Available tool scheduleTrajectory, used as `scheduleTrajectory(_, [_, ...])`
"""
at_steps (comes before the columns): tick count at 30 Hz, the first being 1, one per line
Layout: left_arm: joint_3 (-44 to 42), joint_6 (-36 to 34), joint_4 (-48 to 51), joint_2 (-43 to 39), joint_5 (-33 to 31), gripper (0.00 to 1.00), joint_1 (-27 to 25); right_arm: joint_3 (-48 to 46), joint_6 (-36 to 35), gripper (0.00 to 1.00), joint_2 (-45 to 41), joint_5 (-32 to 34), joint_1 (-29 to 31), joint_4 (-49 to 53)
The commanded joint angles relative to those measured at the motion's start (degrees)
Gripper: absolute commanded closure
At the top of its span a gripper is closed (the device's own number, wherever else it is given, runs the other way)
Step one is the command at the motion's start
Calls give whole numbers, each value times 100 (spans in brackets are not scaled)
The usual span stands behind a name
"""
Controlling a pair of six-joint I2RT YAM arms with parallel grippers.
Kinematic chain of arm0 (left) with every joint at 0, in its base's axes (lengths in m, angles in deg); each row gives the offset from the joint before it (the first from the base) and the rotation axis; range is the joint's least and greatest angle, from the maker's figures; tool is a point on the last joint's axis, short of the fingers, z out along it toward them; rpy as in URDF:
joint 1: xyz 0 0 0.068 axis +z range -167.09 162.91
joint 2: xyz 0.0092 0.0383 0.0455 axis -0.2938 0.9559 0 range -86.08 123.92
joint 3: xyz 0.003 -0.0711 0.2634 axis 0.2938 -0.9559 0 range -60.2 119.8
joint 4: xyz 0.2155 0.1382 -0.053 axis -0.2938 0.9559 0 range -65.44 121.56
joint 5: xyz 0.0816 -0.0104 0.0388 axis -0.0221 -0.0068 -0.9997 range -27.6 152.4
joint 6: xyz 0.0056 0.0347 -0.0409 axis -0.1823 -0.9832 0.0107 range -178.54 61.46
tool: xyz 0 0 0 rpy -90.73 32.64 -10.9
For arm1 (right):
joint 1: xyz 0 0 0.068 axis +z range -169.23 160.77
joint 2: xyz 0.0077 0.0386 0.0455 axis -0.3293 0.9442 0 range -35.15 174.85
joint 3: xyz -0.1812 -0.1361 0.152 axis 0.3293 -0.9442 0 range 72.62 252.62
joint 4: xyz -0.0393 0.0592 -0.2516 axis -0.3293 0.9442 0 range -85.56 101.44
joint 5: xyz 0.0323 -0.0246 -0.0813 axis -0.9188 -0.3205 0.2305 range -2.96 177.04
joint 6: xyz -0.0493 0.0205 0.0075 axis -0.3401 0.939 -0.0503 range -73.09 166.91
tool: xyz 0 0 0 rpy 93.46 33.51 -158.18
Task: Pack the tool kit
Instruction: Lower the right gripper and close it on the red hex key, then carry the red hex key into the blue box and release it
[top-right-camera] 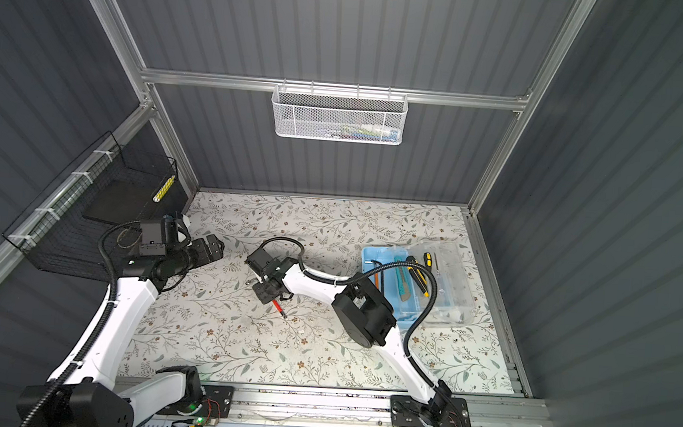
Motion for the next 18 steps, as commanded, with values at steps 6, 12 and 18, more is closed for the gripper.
scheduleTrajectory(6, [-148, 11, -292, 99, 327, 1, 47, -694, 387, 93, -733, 51, -329, -326])
scheduleTrajectory(12, [-286, -58, -521, 250, 769, 1, 39, -1723, 595, 96, -1804, 185, -768, -622])
scheduleTrajectory(18, [-461, 38, -778, 307, 1104, 1, 38, -2954, 726, 97, -3149, 715, -1381, -694])
